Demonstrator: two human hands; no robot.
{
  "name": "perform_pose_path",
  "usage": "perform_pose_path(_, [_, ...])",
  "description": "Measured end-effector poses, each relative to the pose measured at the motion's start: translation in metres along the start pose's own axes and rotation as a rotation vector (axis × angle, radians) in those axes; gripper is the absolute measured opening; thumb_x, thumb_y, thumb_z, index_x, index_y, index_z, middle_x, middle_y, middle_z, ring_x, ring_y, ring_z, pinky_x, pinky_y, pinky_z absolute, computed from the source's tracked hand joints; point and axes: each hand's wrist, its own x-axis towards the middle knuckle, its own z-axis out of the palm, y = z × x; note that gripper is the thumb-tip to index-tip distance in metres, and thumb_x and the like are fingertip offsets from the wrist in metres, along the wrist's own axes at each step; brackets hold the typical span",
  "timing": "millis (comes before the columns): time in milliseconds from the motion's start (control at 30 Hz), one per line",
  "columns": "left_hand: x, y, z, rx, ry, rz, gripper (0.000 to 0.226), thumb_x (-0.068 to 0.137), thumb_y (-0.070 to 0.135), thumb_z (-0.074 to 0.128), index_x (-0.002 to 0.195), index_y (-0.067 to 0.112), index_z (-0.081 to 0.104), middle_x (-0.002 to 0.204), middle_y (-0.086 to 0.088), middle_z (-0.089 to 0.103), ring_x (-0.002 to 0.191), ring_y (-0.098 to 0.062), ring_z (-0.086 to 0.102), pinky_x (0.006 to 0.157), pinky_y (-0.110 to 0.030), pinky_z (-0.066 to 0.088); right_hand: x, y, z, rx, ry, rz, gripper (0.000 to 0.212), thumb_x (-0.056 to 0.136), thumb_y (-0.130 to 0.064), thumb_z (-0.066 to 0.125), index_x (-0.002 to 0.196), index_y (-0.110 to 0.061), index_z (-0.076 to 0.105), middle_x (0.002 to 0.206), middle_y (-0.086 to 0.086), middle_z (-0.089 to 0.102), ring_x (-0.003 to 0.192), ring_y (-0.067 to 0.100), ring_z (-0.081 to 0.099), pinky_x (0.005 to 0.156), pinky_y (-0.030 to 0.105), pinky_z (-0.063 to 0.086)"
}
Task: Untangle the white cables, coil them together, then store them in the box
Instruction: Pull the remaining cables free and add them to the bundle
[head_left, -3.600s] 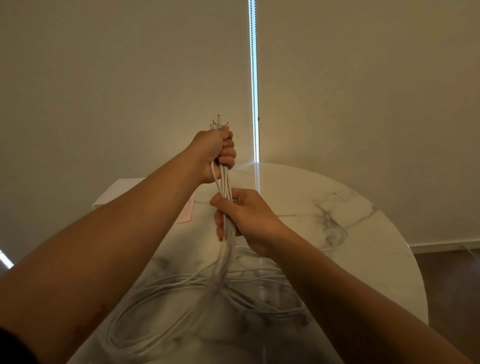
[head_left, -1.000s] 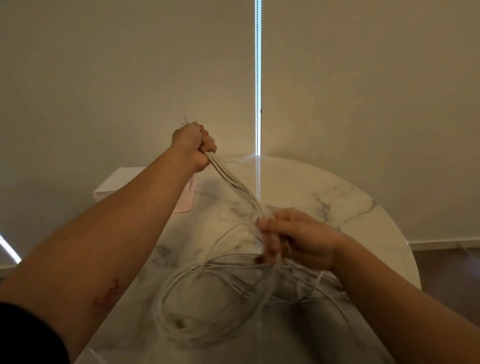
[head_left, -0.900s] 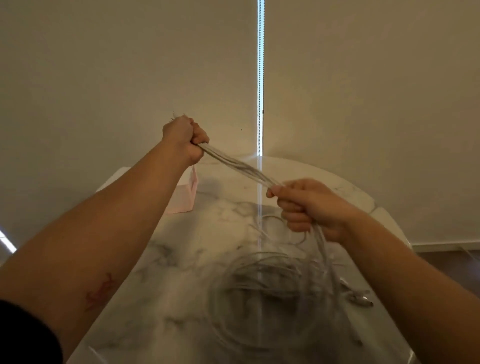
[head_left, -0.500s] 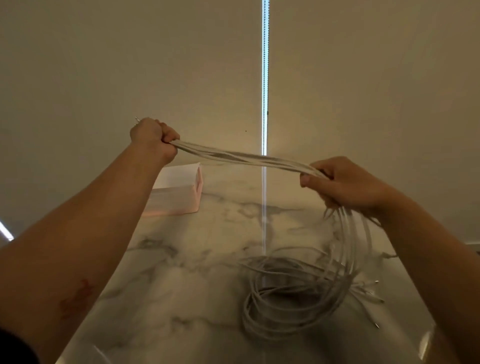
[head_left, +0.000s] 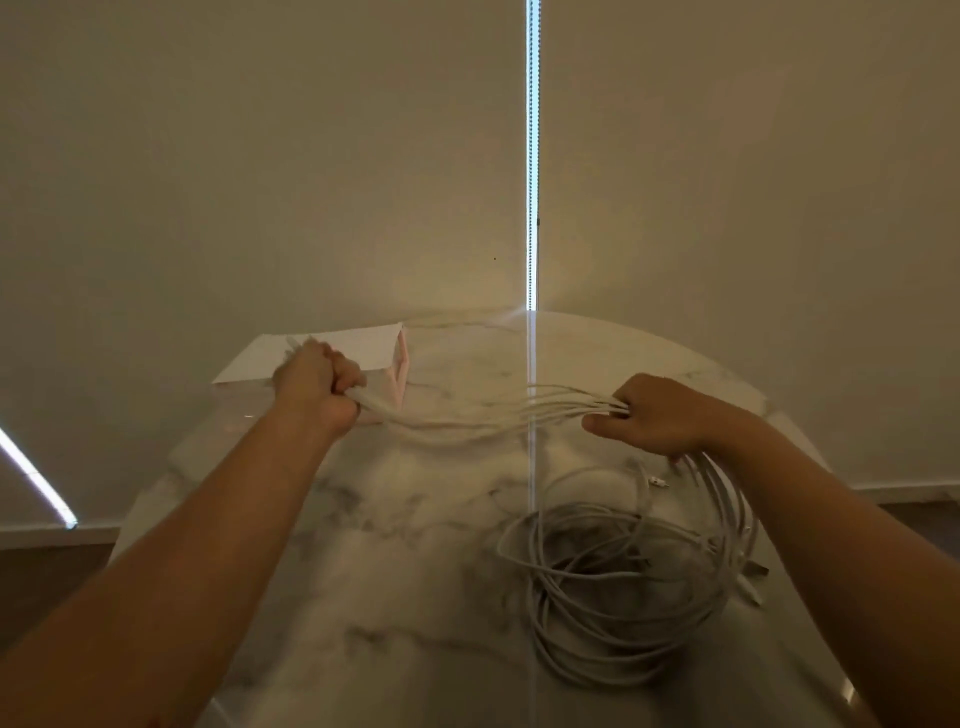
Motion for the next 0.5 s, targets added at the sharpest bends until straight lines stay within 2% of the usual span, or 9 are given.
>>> perform_pose_path(67, [-0.002,-0.019,-0.019,0.017,-0.001,-0.054,0.041,0.104,0.014,0.034,0.063,0.015,0.033,0.042,0.004,0.026,0.031,-0.008,0.020,0.032,-0.017,0.016,-0.001,-0.002,0.007,-0.245,-0.009,0.055,0.052,0.087,-0.069,0.048,0.083,-0.017,0.053,0.084,0.004,0.060,0.071,0.015,0.057,0.065,0.031,0.046])
perform_pose_path(133, [-0.003,-0.030,-0.028,0.024,0.007,-0.092,0.040,0.103,0.010,0.033,0.063,0.015,0.031,0.042,0.004,0.024,0.031,-0.009,0.019,0.031,-0.017,0.017,-0.003,-0.013,0.011,-0.467,-0.012,0.073,0.072,0.081,-0.075,0.050,0.125,-0.018,0.046,0.117,0.007,0.059,0.100,0.023,0.059,0.082,0.038,0.050])
perform_pose_path(200, [-0.006,-0.035,-0.027,0.006,0.007,-0.094,0.040,0.102,0.009,0.033,0.062,0.016,0.030,0.046,0.004,0.023,0.032,-0.009,0.019,0.031,-0.017,0.017,0.001,-0.033,0.019,-0.421,-0.034,-0.042,0.093,0.075,-0.075,0.060,0.144,-0.020,0.032,0.137,0.006,0.051,0.119,0.027,0.054,0.095,0.042,0.047])
perform_pose_path(233, [-0.009,-0.035,-0.024,-0.014,0.005,-0.086,0.040,0.102,0.008,0.033,0.062,0.015,0.031,0.048,0.004,0.023,0.032,-0.009,0.019,0.032,-0.018,0.017,0.002,-0.046,0.026,-0.308,-0.076,-0.112,0.093,0.074,-0.072,0.065,0.145,-0.019,0.035,0.139,0.005,0.051,0.121,0.026,0.053,0.099,0.041,0.046])
perform_pose_path(300, [-0.013,-0.031,-0.017,-0.076,0.011,-0.070,0.040,0.103,0.011,0.034,0.063,0.015,0.032,0.048,0.004,0.024,0.033,-0.009,0.019,0.033,-0.018,0.018,0.007,-0.063,0.043,-0.095,-0.154,-0.269,0.057,0.081,-0.058,0.069,0.121,-0.020,0.057,0.120,0.001,0.063,0.105,0.020,0.061,0.090,0.036,0.048])
perform_pose_path(333, [-0.013,-0.026,-0.016,-0.114,0.020,-0.060,0.040,0.104,0.013,0.034,0.064,0.014,0.033,0.046,0.004,0.025,0.033,-0.009,0.020,0.033,-0.017,0.018,0.007,-0.067,0.049,-0.008,-0.179,-0.328,0.032,0.086,-0.048,0.068,0.100,-0.020,0.064,0.099,0.000,0.069,0.088,0.017,0.065,0.081,0.034,0.050])
perform_pose_path(367, [-0.012,-0.021,-0.016,-0.145,0.033,-0.051,0.040,0.104,0.014,0.033,0.064,0.014,0.034,0.044,0.004,0.026,0.032,-0.010,0.020,0.032,-0.017,0.018,0.008,-0.067,0.050,0.102,-0.194,-0.361,0.023,0.091,-0.039,0.066,0.085,-0.016,0.064,0.080,0.001,0.070,0.072,0.015,0.066,0.073,0.033,0.052])
perform_pose_path(433, [-0.008,-0.014,-0.022,-0.155,0.070,-0.041,0.037,0.102,0.007,0.032,0.065,0.013,0.033,0.045,0.003,0.027,0.032,-0.010,0.021,0.032,-0.016,0.019,0.006,-0.064,0.045,0.263,-0.208,-0.401,0.029,0.094,-0.032,0.063,0.080,-0.008,0.064,0.061,0.000,0.063,0.056,0.012,0.061,0.064,0.030,0.052])
perform_pose_path(500, [-0.004,-0.013,-0.029,-0.131,0.096,-0.040,0.034,0.094,-0.003,0.030,0.065,0.012,0.031,0.046,0.002,0.025,0.032,-0.011,0.021,0.032,-0.016,0.019,0.006,-0.066,0.040,0.232,-0.143,-0.475,0.037,0.093,-0.041,0.063,0.079,-0.006,0.062,0.063,-0.003,0.055,0.056,0.008,0.051,0.060,0.025,0.044])
